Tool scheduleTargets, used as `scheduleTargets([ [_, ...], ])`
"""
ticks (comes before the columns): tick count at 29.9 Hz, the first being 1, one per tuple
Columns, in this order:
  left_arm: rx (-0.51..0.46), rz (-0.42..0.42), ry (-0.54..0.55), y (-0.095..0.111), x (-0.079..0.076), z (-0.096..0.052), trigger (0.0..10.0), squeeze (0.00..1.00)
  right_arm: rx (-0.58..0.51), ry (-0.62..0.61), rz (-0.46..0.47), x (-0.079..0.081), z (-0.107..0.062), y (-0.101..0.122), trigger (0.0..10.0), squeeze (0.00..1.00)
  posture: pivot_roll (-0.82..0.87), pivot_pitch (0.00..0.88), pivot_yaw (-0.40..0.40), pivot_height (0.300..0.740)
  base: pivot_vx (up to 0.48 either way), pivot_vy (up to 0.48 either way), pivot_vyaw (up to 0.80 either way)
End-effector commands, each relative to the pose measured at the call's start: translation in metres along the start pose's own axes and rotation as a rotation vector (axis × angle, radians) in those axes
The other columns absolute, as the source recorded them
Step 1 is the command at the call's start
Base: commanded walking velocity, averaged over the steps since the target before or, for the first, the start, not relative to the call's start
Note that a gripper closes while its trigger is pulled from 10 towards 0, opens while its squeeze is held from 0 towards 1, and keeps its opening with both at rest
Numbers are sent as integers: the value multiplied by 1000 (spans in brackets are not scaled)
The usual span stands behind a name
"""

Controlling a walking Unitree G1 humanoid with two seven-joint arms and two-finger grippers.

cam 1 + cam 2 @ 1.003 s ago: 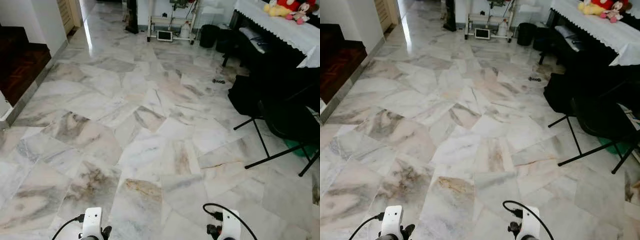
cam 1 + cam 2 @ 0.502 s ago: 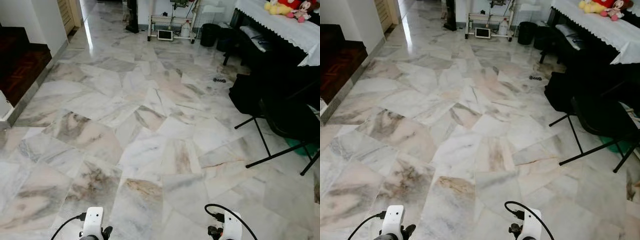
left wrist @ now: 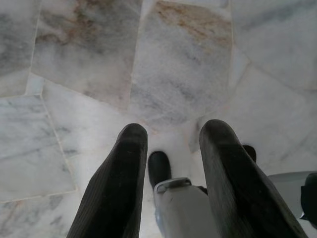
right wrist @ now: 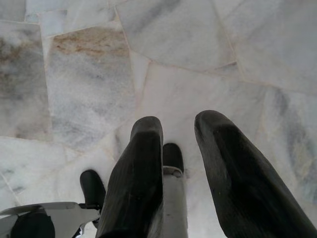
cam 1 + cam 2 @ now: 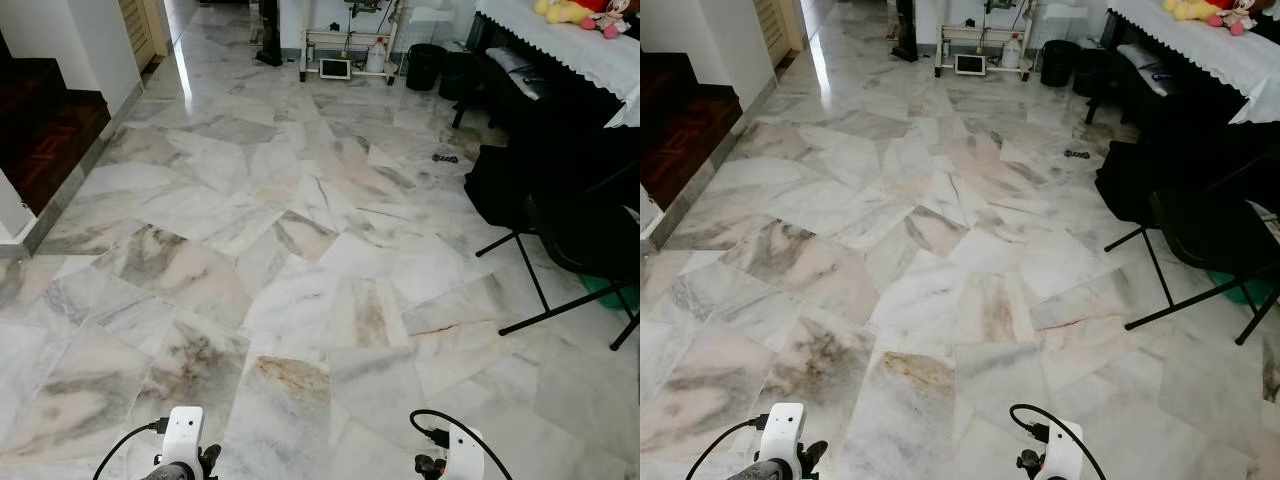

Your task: Setting the table

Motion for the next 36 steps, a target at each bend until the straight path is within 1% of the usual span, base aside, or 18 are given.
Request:
scheduleTargets([
  [1,16,4,-11,-3,-7,1,10000,0,-22,-17,-20,-9,-1,6,10000,0,66,0,-95,740,0,0,0],
  [2,17,3,-21,-3,-12,1,10000,0,-32,-30,-22,-14,-1,9,10000,0,54,0,-91,740,0,0,0],
  [3,17,3,-21,-3,-12,1,10000,0,-32,-30,-22,-14,-1,9,10000,0,54,0,-91,740,0,0,0],
  [8,15,15,-61,-1,-29,4,10000,0,-58,-93,-16,-39,-5,17,10000,0,22,0,-70,740,0,0,0],
  [10,17,21,-71,-1,-33,4,10000,0,-63,-101,-16,-43,-6,18,10000,0,16,0,-61,740,0,0,0],
  [11,21,37,-93,-1,-40,5,10000,0,-75,-118,-7,-51,-9,19,10000,0,-5,0,-30,740,0,0,0],
  [12,21,37,-93,-1,-40,5,10000,0,-75,-118,-7,-51,-9,19,10000,0,-5,0,-30,740,0,0,0],
  [16,34,93,-132,0,-48,5,10000,0,-105,-154,30,-62,-12,20,10000,0,-39,0,15,740,0,0,0],
  [17,27,117,-138,5,-47,6,10000,0,-108,-155,34,-61,-12,19,10000,0,-43,0,23,740,0,0,0],
  [19,16,122,-135,10,-45,7,10000,0,-108,-155,37,-60,-12,17,10000,0,-42,0,9,740,0,0,0],
  [23,-19,98,-104,23,-38,8,10000,0,-98,-149,31,-56,-11,15,10000,0,-47,0,-31,740,0,0,0],
  [25,-26,90,-89,25,-35,8,10000,0,-81,-155,37,-55,-11,12,10000,0,-27,0,-62,740,0,0,0],
  [27,-27,91,-83,25,-33,8,10000,0,-76,-157,40,-54,-11,10,10000,0,-21,0,-67,740,0,0,0],
  [28,-36,64,-68,27,-30,8,10000,0,-70,-153,40,-52,-10,10,10000,0,-2,0,-72,740,0,0,0],
  [30,-52,12,-35,29,-23,8,10000,0,-63,-140,40,-45,-8,10,10000,0,16,0,-69,740,0,0,0],
  [32,-52,8,-30,29,-22,8,10000,0,-63,-137,40,-43,-7,11,10000,0,20,0,-61,740,0,0,0],
  [34,-41,9,-22,23,-17,6,10000,0,-70,-124,58,-32,-4,15,10000,0,23,0,-38,740,0,0,-769],
  [36,-38,10,-20,22,-15,6,10000,0,-70,-122,58,-31,-4,15,10000,0,26,0,-29,740,0,0,-759],
])
Point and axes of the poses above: a point about 5 cm out from each wrist's last joint towards the gripper, its own z axis pointing out of the wrist towards the gripper, its own y axis along the axis of the wrist's last joint, x = y × z, the point moved 2 cm from there along z, pointing out of the wrist towards the gripper, and after that the axes turned 3 degrees about -z, right-handed, at the moved point
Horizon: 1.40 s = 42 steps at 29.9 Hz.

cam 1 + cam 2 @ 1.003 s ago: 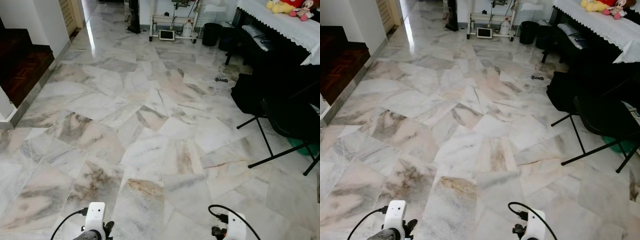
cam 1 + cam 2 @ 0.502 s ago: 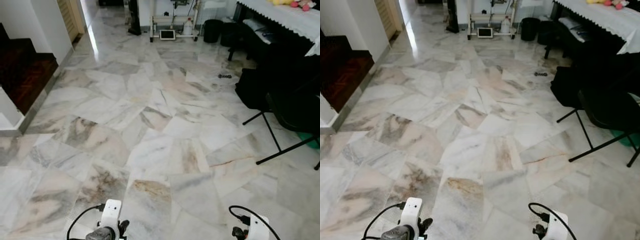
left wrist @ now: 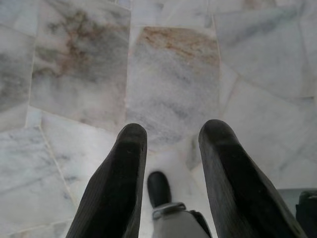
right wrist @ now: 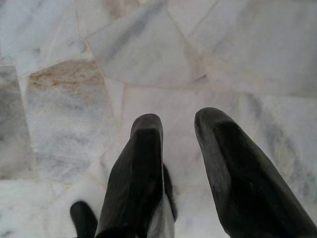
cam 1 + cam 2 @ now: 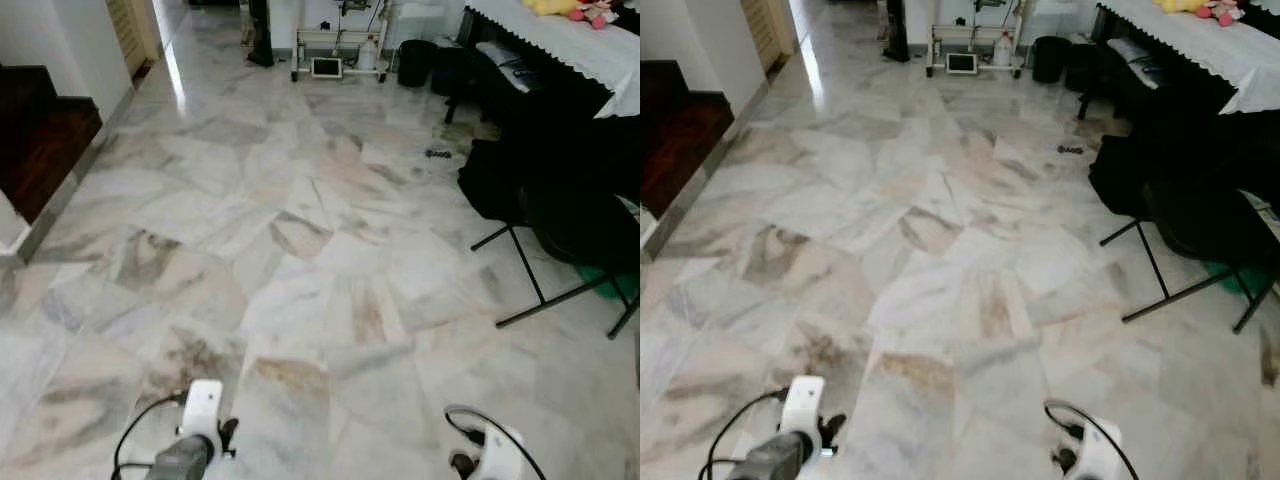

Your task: Setting the table

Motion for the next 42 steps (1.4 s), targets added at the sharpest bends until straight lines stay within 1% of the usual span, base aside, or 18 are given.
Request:
scheduleTargets([
  [1,21,-3,2,-7,1,-1,10000,0,13,-20,4,-5,-1,-4,10000,0,28,0,-25,740,0,0,-756],
  [3,32,-7,14,-11,5,-2,10000,0,29,-18,6,-1,-2,-9,10000,0,29,0,-19,740,0,0,-756],
  [8,41,-5,16,-13,7,-3,10000,0,52,-17,-2,0,-3,-16,10000,0,31,0,-23,740,0,0,-756],
  [11,45,1,21,-13,7,-3,10000,0,57,-20,-5,1,-3,-16,10000,0,40,0,-31,740,0,0,-756],
  [16,24,-6,20,-6,9,-2,10000,0,65,-22,-9,4,-2,-15,10000,0,47,0,-26,740,0,0,-756],
  [18,24,-6,20,-6,9,-2,10000,0,65,-22,-9,4,-2,-15,10000,0,47,0,-26,740,0,0,-756],
  [22,22,22,5,-4,7,-2,10000,0,70,-25,-7,0,-3,-19,10000,0,44,0,-8,740,0,0,-756],
  [24,26,50,1,-5,6,-2,10000,0,72,-25,-4,-1,-4,-20,10000,0,48,0,-2,740,0,-373,-756],
  [26,28,59,2,-4,7,-2,10000,0,73,-23,-7,-1,-4,-21,10000,0,52,0,1,740,0,-480,-756],
  [29,20,26,11,-3,9,-2,10000,0,81,-26,-12,-2,-5,-23,10000,0,66,0,-3,740,0,-320,-756],
  [34,22,20,25,-4,14,-3,10000,0,82,-28,-12,-1,-4,-22,10000,0,71,0,-6,740,0,0,-755],
  [42,28,16,28,-7,15,-3,10000,0,71,-16,-18,5,-2,-16,10000,0,70,0,-7,740,0,0,-755],
])
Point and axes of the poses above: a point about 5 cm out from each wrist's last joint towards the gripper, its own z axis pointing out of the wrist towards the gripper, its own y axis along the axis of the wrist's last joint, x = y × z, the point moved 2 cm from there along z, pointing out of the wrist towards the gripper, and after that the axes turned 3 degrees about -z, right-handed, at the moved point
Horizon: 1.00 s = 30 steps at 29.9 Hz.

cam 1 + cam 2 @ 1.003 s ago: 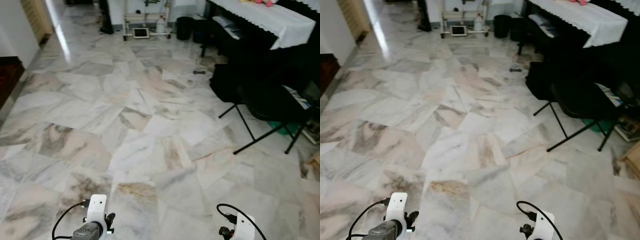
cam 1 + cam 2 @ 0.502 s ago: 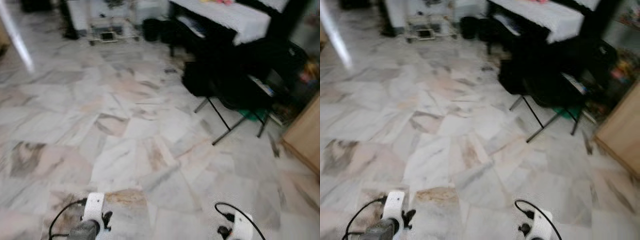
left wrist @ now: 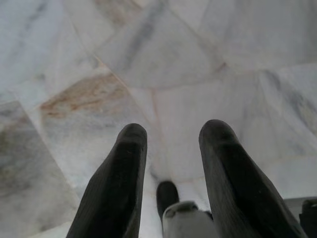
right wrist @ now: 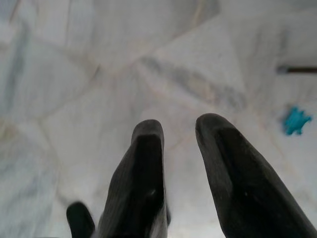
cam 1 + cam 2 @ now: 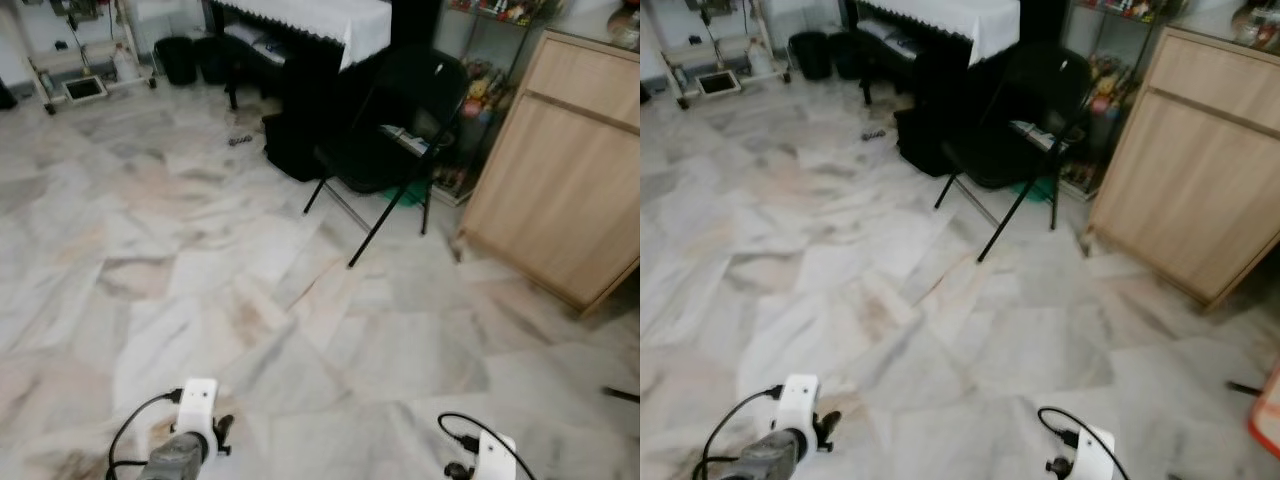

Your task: Setting the table

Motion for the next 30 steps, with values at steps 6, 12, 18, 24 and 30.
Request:
scheduleTargets([
  [6,42,8,20,-13,7,-3,10000,0,29,12,3,7,-1,-7,10000,0,64,0,-7,740,0,0,-753],
  [12,43,7,19,-14,7,-3,10000,0,32,15,-2,13,0,-6,10000,0,67,0,-8,740,0,0,-754],
  [18,47,9,18,-15,7,-4,10000,0,39,15,0,12,0,-9,10000,0,66,0,-7,740,0,0,-753],
  [24,50,28,15,-16,6,-4,10000,0,45,6,1,0,-2,-13,10000,0,66,0,-7,740,0,-192,-750],
  [30,49,14,15,-16,5,-4,10000,0,50,3,2,-4,-3,-16,10000,0,69,0,-9,740,0,-61,-753],
])
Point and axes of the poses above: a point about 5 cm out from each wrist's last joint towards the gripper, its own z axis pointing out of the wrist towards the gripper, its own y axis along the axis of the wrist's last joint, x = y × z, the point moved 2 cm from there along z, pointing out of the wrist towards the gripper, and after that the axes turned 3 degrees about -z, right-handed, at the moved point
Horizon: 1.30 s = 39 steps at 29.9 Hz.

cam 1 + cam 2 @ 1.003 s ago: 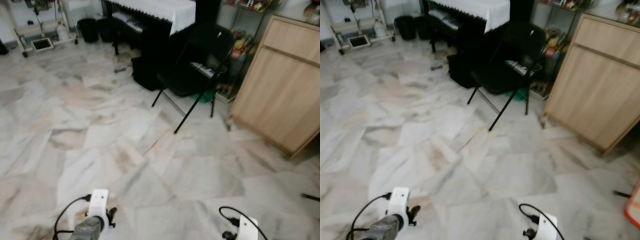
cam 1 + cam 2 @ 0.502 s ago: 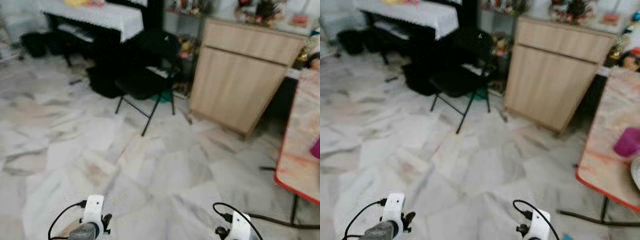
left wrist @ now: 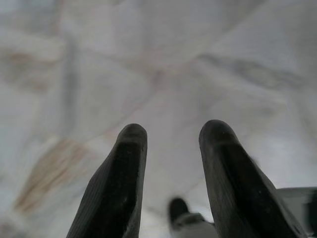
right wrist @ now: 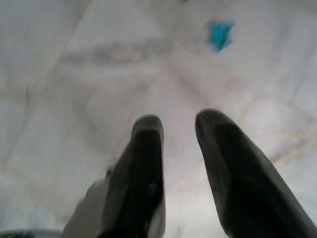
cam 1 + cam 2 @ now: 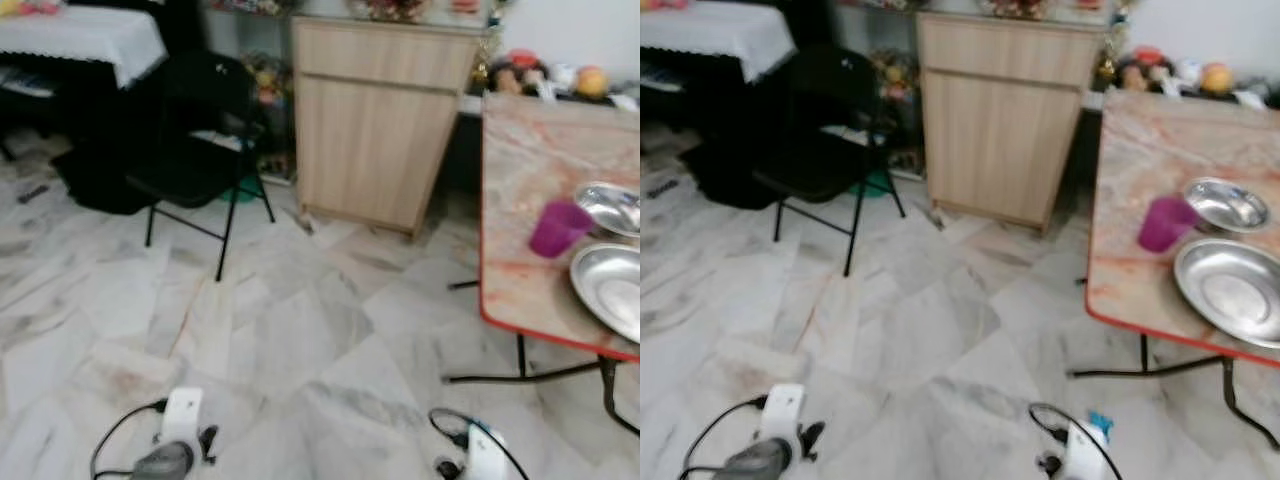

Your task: Setting the table

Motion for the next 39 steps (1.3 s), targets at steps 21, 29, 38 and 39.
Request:
scheduleTargets([
  [21,44,22,13,-12,6,-3,10000,0,-7,27,11,10,0,-3,10000,0,68,0,-10,740,0,0,-346],
  [29,45,24,18,-13,7,-3,10000,0,-9,31,5,11,0,-2,10000,0,68,0,-12,740,0,-306,0],
  [38,46,23,15,-15,6,-3,10000,0,-14,32,3,10,0,-1,10000,0,66,0,-15,740,0,-329,0],
  [39,46,23,15,-15,6,-3,10000,0,-14,32,3,10,0,-1,10000,0,66,0,-15,740,0,-334,0],
])
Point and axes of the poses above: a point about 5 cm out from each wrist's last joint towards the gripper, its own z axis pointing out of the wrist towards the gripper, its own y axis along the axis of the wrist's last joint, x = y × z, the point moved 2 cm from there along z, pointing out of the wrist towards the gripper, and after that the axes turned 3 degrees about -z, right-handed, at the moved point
